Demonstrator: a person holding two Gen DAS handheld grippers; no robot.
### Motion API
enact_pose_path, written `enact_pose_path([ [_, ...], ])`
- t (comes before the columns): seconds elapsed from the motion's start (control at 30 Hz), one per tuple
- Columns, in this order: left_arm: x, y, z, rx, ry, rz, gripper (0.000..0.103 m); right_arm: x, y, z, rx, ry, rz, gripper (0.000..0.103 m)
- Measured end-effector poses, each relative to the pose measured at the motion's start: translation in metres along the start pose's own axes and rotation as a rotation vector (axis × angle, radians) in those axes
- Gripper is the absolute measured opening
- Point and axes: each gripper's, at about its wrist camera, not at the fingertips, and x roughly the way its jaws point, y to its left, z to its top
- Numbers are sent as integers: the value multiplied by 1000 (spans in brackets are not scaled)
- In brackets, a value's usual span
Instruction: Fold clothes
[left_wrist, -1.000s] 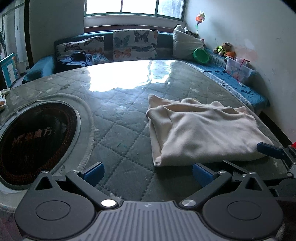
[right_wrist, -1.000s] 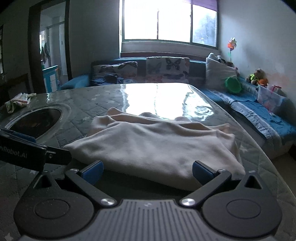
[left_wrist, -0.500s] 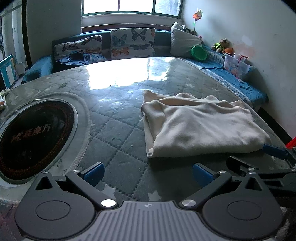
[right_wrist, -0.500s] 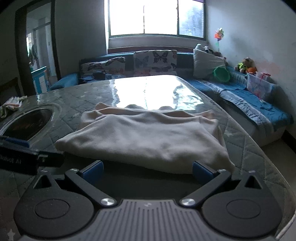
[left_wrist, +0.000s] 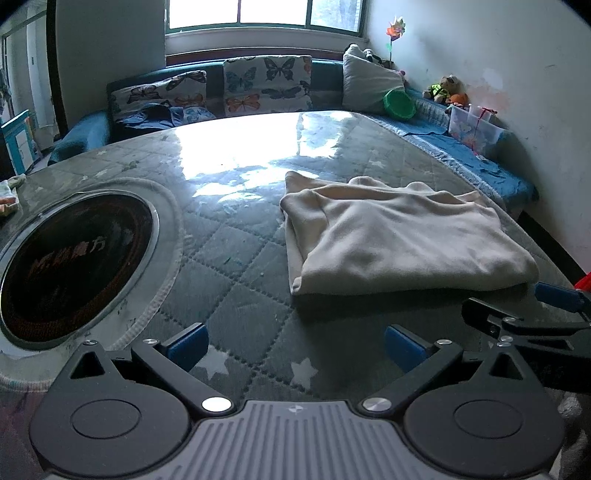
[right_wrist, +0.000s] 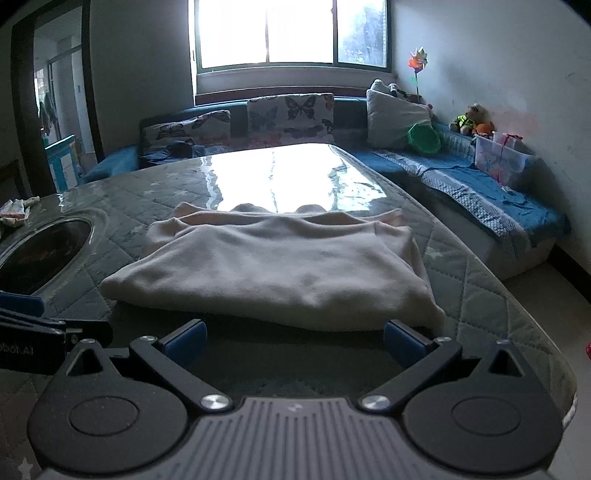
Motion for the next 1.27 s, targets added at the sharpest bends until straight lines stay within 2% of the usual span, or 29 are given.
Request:
enact_pose_path([
  [1.27, -15, -10, -17, 35, -23, 43, 103, -24, 2, -16, 36, -11, -3, 103],
])
